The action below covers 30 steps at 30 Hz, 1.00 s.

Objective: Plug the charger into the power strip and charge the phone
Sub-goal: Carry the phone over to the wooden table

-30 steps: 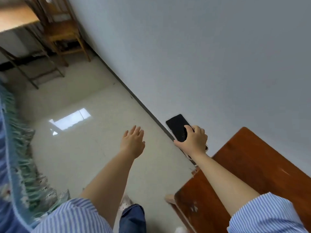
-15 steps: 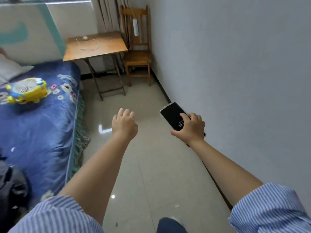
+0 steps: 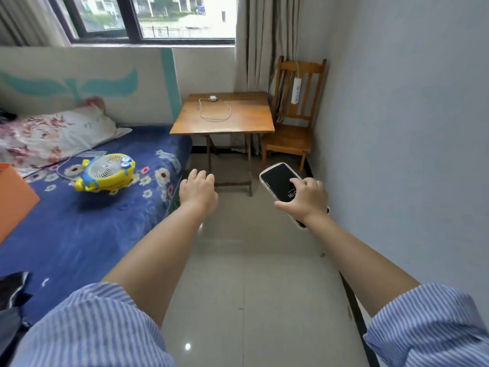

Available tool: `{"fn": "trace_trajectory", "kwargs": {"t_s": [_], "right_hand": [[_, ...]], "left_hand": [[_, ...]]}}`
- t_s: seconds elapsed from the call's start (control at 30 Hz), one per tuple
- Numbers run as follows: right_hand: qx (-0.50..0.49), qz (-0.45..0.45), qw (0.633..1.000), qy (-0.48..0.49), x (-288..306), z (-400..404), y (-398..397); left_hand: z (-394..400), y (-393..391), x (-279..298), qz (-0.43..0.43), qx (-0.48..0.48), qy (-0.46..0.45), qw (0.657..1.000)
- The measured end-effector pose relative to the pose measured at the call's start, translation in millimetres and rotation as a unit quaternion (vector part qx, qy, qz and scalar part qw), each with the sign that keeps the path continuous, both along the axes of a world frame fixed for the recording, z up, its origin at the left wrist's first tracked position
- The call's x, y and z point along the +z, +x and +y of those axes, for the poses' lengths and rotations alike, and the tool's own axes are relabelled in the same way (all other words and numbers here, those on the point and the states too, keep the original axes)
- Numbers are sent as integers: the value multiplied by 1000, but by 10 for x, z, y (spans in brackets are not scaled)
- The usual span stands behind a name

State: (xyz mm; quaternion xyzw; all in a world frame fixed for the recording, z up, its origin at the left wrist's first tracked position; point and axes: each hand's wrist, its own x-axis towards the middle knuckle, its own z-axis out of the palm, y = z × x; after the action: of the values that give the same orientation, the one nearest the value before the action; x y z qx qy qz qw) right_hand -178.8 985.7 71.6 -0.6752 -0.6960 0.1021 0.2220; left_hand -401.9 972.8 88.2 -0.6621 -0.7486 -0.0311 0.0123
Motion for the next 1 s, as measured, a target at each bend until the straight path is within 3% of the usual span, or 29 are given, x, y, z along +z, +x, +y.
{"fn": "trace_trajectory", "kwargs": {"t_s": [0.5,1.0], "right_hand": [[61,-1,998,12,68,3790,-1502],[146,-30,984,-97,-342,7097,-2851]], "left_hand": [[3544,-1447,-51,18,60,-20,998],[6454,-2612,-692,-39,131,-98,986]]}}
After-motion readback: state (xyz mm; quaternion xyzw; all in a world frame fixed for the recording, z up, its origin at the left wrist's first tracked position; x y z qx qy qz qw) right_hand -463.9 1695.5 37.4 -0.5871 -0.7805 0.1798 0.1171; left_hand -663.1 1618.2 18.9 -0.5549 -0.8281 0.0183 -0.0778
